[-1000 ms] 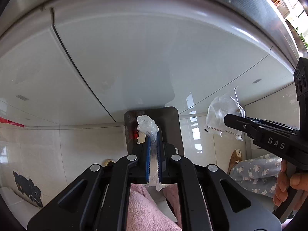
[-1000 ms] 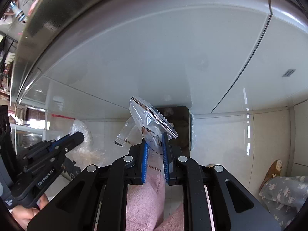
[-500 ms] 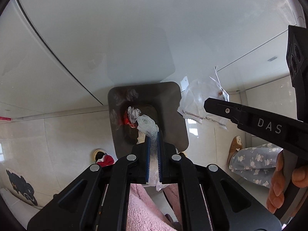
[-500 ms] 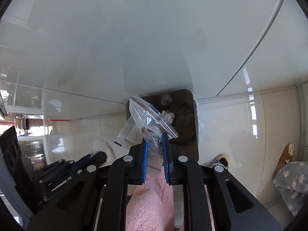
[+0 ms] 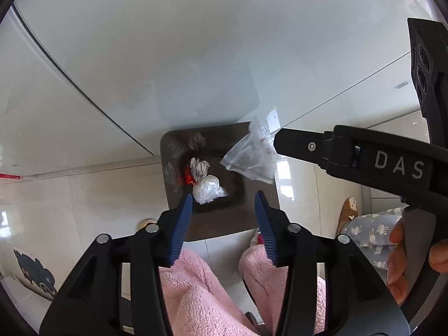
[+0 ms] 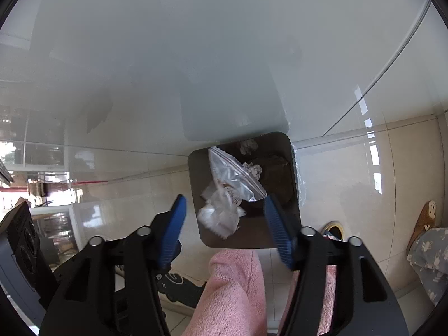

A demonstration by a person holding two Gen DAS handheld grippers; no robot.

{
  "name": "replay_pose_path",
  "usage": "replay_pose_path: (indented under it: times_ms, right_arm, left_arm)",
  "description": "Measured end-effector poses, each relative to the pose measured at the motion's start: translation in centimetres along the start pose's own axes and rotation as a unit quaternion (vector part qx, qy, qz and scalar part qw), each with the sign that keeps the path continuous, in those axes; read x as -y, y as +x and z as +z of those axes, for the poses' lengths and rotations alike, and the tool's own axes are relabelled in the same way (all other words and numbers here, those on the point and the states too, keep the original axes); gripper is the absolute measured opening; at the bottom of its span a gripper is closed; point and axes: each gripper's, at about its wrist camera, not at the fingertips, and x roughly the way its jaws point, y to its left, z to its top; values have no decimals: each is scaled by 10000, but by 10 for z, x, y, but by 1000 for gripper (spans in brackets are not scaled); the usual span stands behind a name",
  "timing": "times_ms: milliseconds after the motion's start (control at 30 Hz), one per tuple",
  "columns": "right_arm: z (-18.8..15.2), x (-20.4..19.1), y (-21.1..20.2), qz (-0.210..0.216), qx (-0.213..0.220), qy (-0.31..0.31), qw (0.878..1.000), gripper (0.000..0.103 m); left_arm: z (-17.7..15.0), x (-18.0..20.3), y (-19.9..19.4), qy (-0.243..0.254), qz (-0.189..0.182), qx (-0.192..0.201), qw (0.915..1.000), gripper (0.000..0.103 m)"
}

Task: Collect trash
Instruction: 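Lower both bags over the bin and open both grippers to release, then raise both tools back toward the counter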

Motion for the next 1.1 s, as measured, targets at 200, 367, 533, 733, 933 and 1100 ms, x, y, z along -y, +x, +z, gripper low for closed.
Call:
replay_pose_path:
  times_ms: [200,367,533,733,933,1100]
  right_arm:
    - [0,-8,-16,-431,222,-301,9984,100]
    - [0,-13,-39,-681,325,-553,9956,100]
    - [-3,-29,-82,-660,520,-780,9934,100]
    - [-3,-44,-144,-457,779,-1173,9890,100]
    - [0,-65,-205,-279,1322,-1496,9795,100]
    - [13,-89,-242,-140,1890,-1652,9679,100]
  left_arm:
    - [4,0,-17,-165,304,158,9993,95]
    - [3,2,-36,-163,309,56,9994,95]
    - [1,1,-77,-268,352,287,9986,95]
    - [3,-2,-151,-387,525,1001,9928,95]
    - [16,-9,-215,-499,512,1488,9863,95]
    - [36,-16,-261,-321,639,1828,9806,95]
